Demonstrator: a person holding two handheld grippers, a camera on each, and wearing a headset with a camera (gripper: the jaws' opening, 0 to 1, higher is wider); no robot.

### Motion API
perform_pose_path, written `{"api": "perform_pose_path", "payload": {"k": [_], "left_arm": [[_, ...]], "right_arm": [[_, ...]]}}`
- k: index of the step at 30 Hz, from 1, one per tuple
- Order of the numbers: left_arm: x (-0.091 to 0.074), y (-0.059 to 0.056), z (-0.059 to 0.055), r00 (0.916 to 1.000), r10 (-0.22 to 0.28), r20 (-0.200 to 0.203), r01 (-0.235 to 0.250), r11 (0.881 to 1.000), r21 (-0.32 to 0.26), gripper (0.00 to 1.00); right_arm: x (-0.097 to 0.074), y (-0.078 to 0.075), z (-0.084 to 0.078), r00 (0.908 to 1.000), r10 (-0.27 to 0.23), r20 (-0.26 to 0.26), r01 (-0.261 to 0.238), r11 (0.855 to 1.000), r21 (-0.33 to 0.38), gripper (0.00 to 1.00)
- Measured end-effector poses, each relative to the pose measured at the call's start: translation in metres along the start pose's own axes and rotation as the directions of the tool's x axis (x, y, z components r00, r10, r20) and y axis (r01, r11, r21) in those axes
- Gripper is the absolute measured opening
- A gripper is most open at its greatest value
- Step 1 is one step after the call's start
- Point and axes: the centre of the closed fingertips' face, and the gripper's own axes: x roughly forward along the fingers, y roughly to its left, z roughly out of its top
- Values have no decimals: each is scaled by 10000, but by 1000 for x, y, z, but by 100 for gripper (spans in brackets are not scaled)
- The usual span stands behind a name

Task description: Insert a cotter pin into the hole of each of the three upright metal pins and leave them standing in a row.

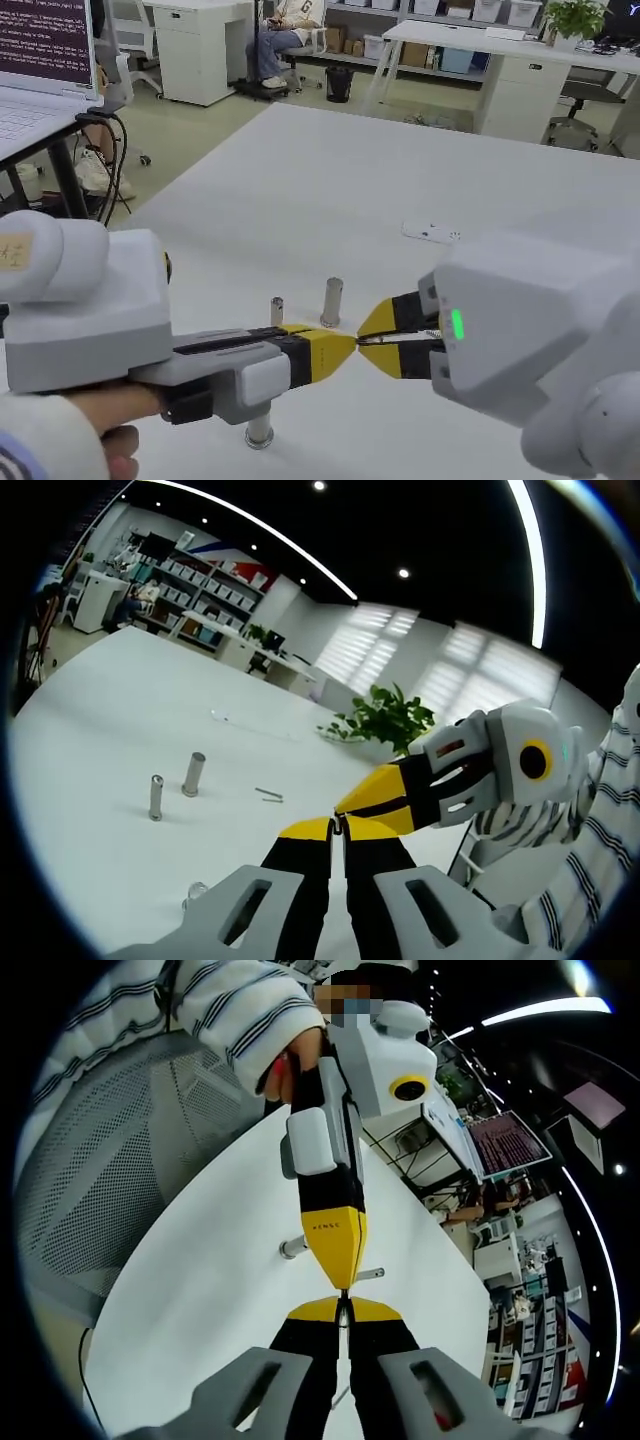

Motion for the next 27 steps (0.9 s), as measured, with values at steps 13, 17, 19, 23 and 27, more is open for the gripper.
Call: {"api": "perform_pose_path", "payload": {"k": [13,17,19,23,27], "left_arm": [[-2,1,-1,9997,112,-236,-122,9991,-412,0],[-3,1,0,9995,124,-288,-134,9992,-364,0],[-4,1,-1,9994,128,-312,-140,9992,-379,0],[-4,1,-2,9994,93,-336,-109,9989,-466,0],[-4,-1,-2,9994,52,-353,-65,9993,-377,0]], "right_arm": [[0,1,3,10000,1,91,0,9999,-106,0],[0,1,5,9998,-52,200,56,9998,-210,0],[0,1,5,9997,-43,246,48,9997,-229,0],[1,1,5,9994,-12,354,20,9998,-217,0],[1,4,6,9988,141,465,-136,9999,-106,0]]}}
